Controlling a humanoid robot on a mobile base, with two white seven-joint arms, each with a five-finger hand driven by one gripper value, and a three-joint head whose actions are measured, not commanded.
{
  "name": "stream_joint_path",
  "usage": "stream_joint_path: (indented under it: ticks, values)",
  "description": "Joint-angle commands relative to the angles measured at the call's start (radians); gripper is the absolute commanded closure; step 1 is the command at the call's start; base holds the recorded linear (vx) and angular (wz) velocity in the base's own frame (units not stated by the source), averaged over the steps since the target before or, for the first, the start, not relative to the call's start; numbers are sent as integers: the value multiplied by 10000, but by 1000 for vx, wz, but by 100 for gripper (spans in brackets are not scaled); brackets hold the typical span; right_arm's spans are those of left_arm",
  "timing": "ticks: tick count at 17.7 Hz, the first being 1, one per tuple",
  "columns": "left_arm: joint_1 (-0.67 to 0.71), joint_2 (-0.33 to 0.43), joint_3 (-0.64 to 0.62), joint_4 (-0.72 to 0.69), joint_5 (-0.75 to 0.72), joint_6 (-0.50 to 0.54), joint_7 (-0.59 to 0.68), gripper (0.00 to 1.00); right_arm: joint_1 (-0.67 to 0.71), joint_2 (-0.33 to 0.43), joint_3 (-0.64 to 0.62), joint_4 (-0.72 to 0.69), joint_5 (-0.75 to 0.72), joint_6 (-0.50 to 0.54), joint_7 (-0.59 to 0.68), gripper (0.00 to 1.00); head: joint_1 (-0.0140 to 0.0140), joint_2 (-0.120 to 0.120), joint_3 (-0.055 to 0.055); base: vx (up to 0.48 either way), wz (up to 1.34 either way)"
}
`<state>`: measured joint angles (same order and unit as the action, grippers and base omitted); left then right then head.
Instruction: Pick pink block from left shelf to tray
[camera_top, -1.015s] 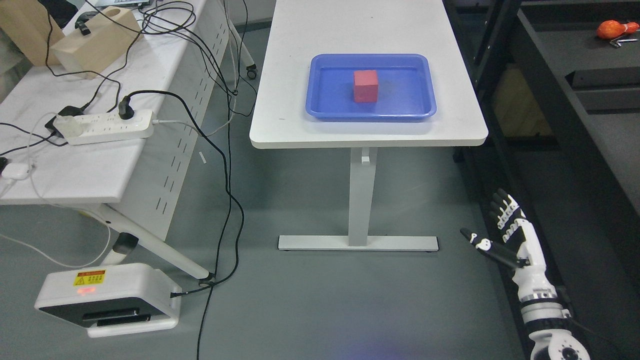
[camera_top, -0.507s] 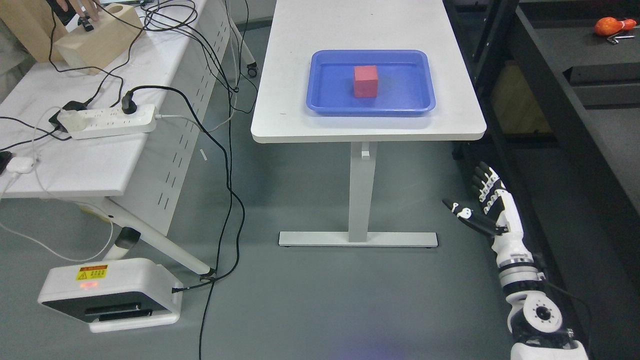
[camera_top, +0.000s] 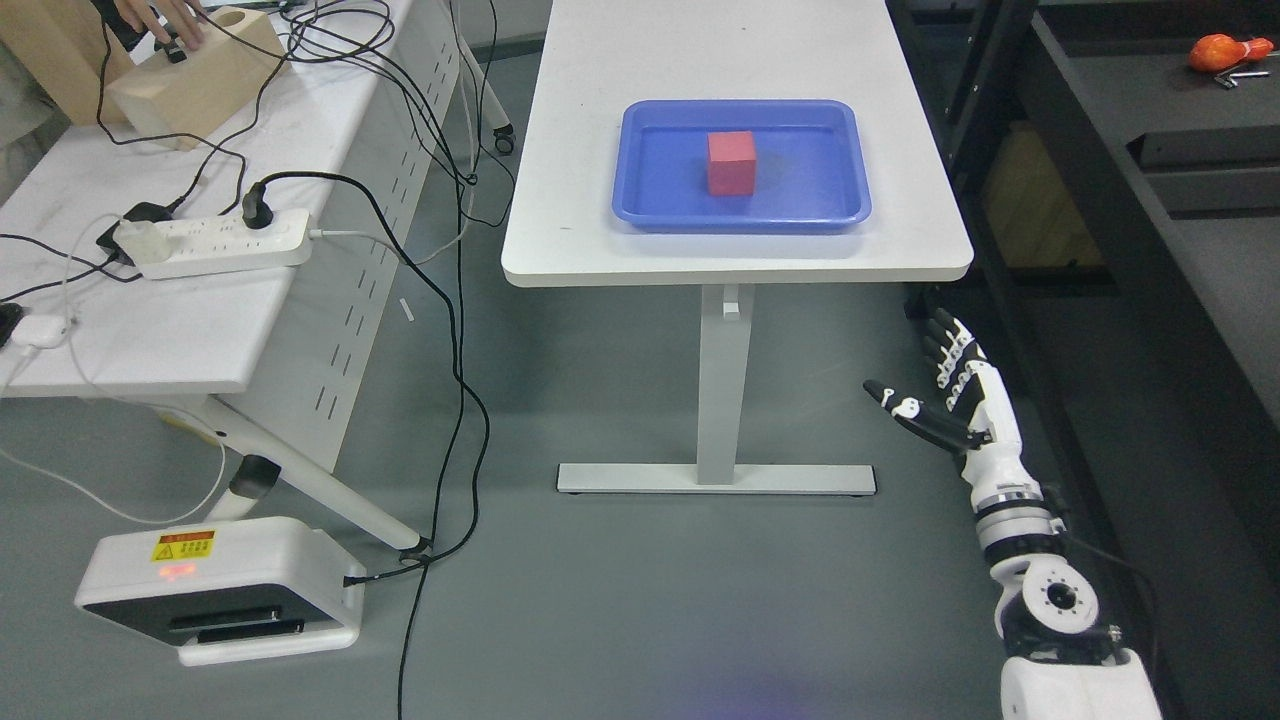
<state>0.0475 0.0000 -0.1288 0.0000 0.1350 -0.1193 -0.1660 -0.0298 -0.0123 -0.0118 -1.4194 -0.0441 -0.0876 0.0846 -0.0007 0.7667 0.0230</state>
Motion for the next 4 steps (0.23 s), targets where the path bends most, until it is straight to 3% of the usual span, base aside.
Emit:
stream_joint_path:
  ticks: [1,4]
  values:
    - [0,175,0,-175,0,12,3,0,-101,-52,287,265,43,17,-2,0,0,0,0,0,0]
    - [0,175,0,-175,0,-3,3,0,-101,-52,287,265,43,17,-3,0,0,0,0,0,0]
